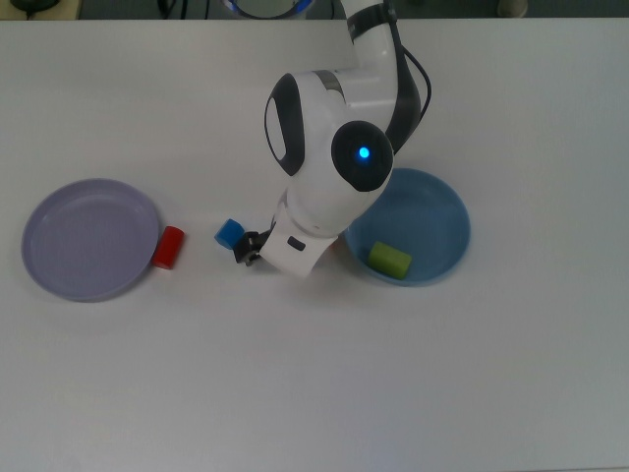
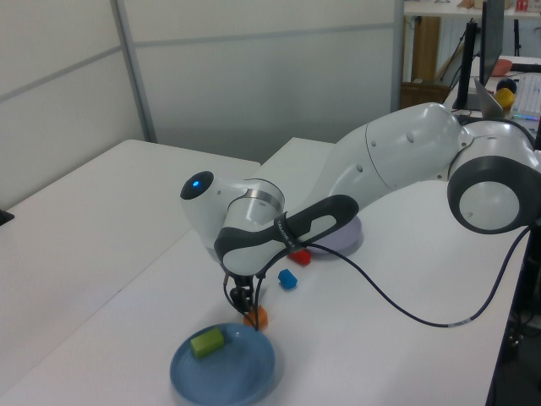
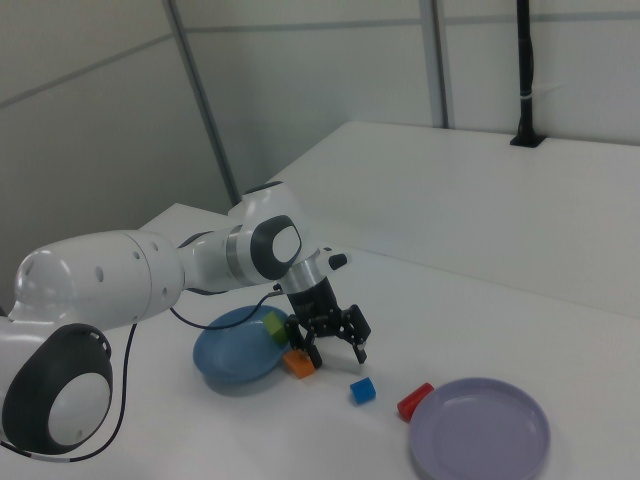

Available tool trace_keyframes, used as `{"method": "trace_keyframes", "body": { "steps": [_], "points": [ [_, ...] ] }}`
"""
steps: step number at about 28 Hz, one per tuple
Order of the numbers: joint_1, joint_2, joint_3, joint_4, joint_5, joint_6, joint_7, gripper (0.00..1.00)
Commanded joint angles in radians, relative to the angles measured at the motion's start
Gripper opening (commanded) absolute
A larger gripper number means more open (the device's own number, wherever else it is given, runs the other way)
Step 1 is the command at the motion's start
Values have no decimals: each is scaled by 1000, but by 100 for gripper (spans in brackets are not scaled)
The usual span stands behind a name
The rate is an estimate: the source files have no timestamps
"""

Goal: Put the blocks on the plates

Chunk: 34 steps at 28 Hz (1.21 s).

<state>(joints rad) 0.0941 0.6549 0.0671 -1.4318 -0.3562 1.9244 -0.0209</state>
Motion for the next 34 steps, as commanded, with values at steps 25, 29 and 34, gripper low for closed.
{"method": "trace_keyframes", "body": {
  "steps": [25,29,34],
  "points": [
    [13,-90,42,-25,8,-154,-569,100],
    [18,-87,65,-25,3,-194,-597,100],
    [55,-55,68,-25,-3,-188,-622,100]
  ]
}}
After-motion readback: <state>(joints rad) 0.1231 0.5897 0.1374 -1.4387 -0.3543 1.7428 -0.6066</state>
